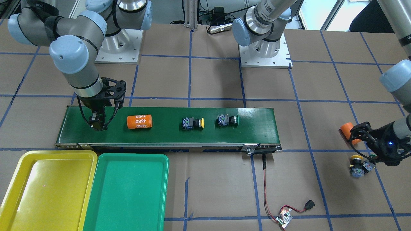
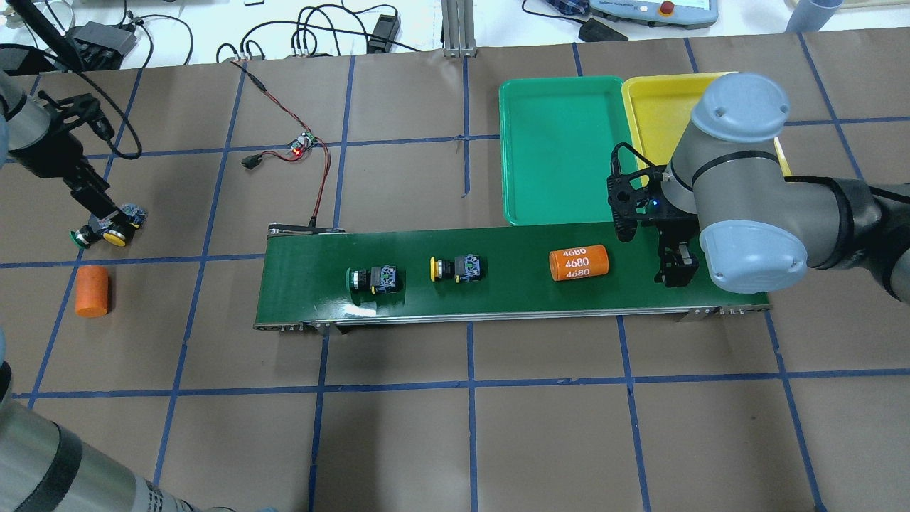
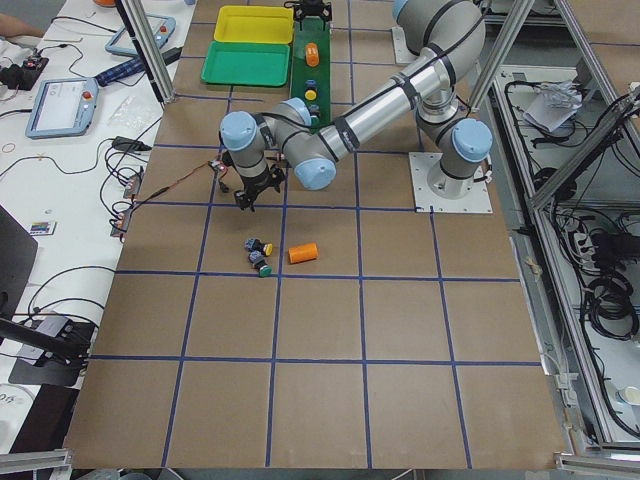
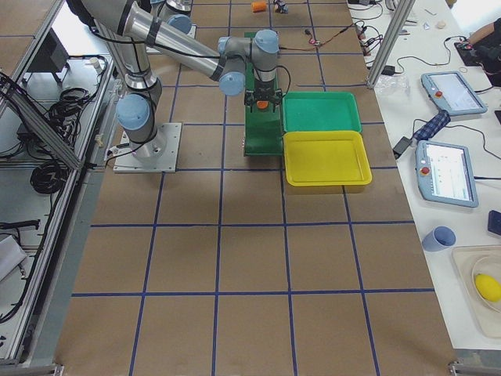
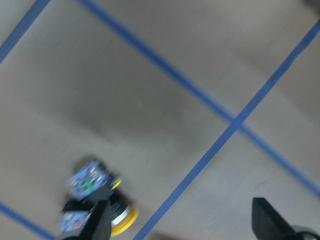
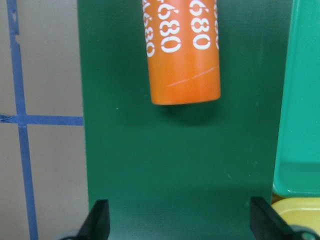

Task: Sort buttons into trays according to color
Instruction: 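Position the right gripper over the battery while the left reaches the buttons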

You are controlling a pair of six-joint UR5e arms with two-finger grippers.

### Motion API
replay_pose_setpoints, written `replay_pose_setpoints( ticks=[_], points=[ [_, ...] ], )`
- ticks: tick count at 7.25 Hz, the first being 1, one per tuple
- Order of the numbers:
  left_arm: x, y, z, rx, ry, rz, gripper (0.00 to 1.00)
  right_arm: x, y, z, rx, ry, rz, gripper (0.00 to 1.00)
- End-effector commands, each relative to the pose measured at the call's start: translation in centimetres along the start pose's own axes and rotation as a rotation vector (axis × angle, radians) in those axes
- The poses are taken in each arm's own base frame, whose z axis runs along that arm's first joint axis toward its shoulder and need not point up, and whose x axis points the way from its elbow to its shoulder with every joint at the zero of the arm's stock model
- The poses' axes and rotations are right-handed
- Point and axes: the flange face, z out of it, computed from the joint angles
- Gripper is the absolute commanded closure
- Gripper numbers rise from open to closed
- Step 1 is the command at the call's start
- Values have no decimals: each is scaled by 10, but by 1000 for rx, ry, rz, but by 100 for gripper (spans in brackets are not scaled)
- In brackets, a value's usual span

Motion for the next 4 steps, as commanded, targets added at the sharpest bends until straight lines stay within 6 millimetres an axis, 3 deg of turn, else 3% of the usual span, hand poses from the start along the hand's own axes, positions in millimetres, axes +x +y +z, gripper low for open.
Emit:
replay_pose_setpoints(
  ticks=[1, 3, 4],
  points=[
    [-47, 57, 13, -9, -4, 91, 0, 1, -1, 3, 2, -6, -10, 0],
    [-86, 56, 30, -11, -34, 142, 0, 1, -1, 3, 10, -6, -7, 0],
    [-94, 52, 41, -14, -21, 141, 0, 1, -1, 4, 10, -9, -8, 0]
  ],
)
